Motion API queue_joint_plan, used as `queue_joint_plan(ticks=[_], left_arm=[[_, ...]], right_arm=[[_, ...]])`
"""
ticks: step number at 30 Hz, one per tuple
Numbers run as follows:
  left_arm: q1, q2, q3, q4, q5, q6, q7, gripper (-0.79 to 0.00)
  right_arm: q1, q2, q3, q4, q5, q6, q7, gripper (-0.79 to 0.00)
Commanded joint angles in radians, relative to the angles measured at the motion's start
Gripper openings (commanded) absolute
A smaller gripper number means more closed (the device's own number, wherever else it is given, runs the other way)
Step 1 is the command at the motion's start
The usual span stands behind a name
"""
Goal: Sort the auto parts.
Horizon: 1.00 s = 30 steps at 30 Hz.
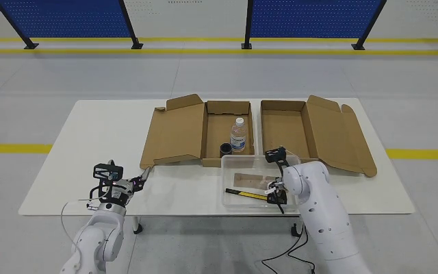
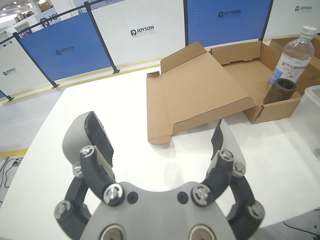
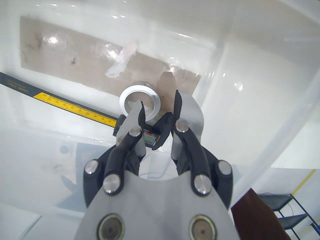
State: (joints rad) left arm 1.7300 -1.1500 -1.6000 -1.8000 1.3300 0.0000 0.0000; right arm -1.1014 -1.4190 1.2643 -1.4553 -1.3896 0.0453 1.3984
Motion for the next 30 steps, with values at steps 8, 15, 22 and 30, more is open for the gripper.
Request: queue_joint_plan(ticks=[8, 15, 22, 30], left_arm=[[0.000, 0.000, 0.000, 0.000, 0.000, 0.000, 0.000, 0.000], [0.000, 0.000, 0.000, 0.000, 0.000, 0.000, 0.000, 0.000], [0.000, 0.000, 0.000, 0.000, 0.000, 0.000, 0.000, 0.000], [0.000, 0.000, 0.000, 0.000, 0.000, 0.000, 0.000, 0.000]], right_arm=[[0.020, 0.002, -0.024, 0.029, -0.033, -0.020, 0.009, -0.523], [0.043, 0.001, -0.049, 0.064, -0.033, -0.057, 0.013, -0.511], [0.059, -0.003, -0.085, 0.083, -0.024, -0.096, 0.035, -0.514], [0.071, -0.001, -0.091, 0.106, -0.039, -0.100, 0.038, -0.529]])
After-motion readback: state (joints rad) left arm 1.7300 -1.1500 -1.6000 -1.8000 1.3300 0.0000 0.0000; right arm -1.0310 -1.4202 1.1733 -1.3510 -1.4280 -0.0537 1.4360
